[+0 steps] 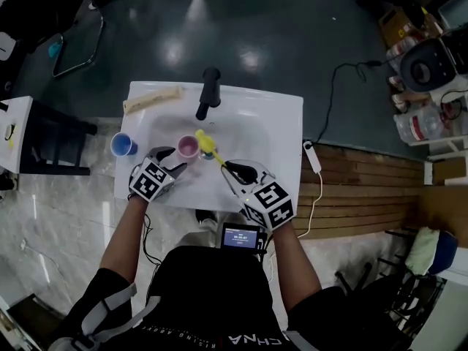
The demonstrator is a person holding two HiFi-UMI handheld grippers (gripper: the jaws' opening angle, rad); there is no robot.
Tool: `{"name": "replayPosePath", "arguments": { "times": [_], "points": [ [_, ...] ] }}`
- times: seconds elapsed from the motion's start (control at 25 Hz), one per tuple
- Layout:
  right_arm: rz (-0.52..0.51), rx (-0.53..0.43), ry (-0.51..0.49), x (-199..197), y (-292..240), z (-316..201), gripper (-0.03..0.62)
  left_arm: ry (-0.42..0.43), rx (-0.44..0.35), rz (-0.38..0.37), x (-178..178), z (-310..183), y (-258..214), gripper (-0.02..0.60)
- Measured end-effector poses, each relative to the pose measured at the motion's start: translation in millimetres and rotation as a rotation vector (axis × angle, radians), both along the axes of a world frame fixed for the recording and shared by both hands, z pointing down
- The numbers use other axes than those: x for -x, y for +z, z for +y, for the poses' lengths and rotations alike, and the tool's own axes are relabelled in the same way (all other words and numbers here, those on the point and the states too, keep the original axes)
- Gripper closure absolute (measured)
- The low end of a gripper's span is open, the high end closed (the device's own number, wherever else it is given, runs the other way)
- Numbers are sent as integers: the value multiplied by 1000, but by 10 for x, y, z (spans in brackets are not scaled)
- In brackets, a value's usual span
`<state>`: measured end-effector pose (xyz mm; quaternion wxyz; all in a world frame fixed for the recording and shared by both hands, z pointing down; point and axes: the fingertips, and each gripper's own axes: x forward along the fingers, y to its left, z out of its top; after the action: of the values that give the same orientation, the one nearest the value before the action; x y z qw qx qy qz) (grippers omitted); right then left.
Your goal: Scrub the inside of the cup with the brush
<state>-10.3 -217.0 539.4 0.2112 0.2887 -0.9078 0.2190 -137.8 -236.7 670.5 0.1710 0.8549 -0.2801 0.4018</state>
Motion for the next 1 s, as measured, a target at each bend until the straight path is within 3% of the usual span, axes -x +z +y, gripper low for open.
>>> {"name": "replayPosePath", "arguments": {
  "times": [0.16, 0.4, 0.72, 1.0],
  "points": [
    [0, 8, -7, -23, 42, -71, 556, 7, 31, -56, -23, -64, 228, 320],
    [3, 11, -11, -67, 107, -171, 556, 32, 64, -132, -49, -225, 377, 318],
    [7, 19, -5, -149, 138, -272, 556, 74, 66, -135, -165, -331, 517, 318],
    [18, 34, -3, -246, 193, -319, 556, 76, 22, -91, -336, -475, 566, 316]
  ]
}}
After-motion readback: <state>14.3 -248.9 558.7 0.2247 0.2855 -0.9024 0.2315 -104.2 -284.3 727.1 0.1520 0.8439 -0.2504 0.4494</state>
